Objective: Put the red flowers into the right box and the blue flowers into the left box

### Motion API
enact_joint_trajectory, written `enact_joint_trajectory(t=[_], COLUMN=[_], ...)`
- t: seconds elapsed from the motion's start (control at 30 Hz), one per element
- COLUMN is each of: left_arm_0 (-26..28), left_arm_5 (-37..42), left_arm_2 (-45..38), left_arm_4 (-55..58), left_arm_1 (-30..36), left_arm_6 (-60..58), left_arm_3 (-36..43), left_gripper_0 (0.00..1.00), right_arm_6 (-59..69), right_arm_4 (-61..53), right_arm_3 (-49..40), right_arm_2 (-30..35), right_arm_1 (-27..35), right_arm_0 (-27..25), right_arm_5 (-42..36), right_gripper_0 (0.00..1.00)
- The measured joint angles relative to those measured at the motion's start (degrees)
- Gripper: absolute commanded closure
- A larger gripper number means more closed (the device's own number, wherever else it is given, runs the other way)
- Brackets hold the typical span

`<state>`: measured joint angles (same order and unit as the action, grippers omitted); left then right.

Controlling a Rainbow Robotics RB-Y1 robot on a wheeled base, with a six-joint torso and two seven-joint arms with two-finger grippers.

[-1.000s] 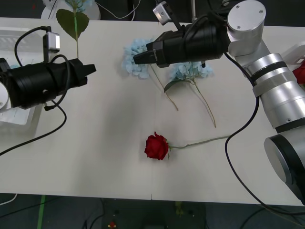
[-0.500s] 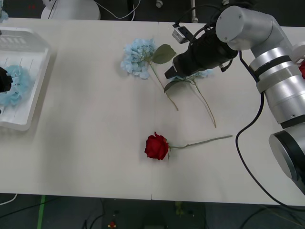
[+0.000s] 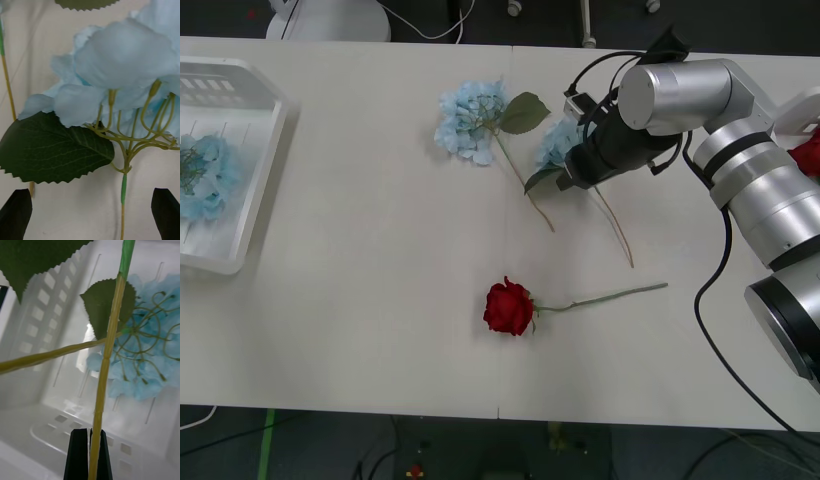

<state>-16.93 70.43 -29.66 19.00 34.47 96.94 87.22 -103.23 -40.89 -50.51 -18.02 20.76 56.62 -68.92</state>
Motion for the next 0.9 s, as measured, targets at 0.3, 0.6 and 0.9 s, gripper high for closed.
enact_joint_trajectory(t=[0.3, 0.6, 0.9], left_arm_0=[-0.03, -0.05, -0.23], left_arm_5=[0.01, 0.23, 18.72], left_arm_2=[-0.13, -0.12, 1.21], left_arm_4=[-8.81, -6.43, 9.99], left_arm_1=[1.17, 1.18, 1.22], left_arm_6=[0.0, 0.0, 0.03], left_arm_3=[-1.47, -1.46, 15.09], left_gripper_0=[0.63, 0.03, 0.03], right_arm_6=[-0.04, -0.05, -0.05], right_arm_4=[1.97, 2.85, 3.13], right_arm_3=[4.1, 7.26, 9.74], right_arm_2=[0.0, -0.49, -3.2], right_arm_1=[0.0, -0.08, -0.53], right_arm_0=[0.03, 0.04, 0.13], right_arm_5=[2.77, 6.06, 9.75], right_gripper_0=[0.08, 0.08, 0.23])
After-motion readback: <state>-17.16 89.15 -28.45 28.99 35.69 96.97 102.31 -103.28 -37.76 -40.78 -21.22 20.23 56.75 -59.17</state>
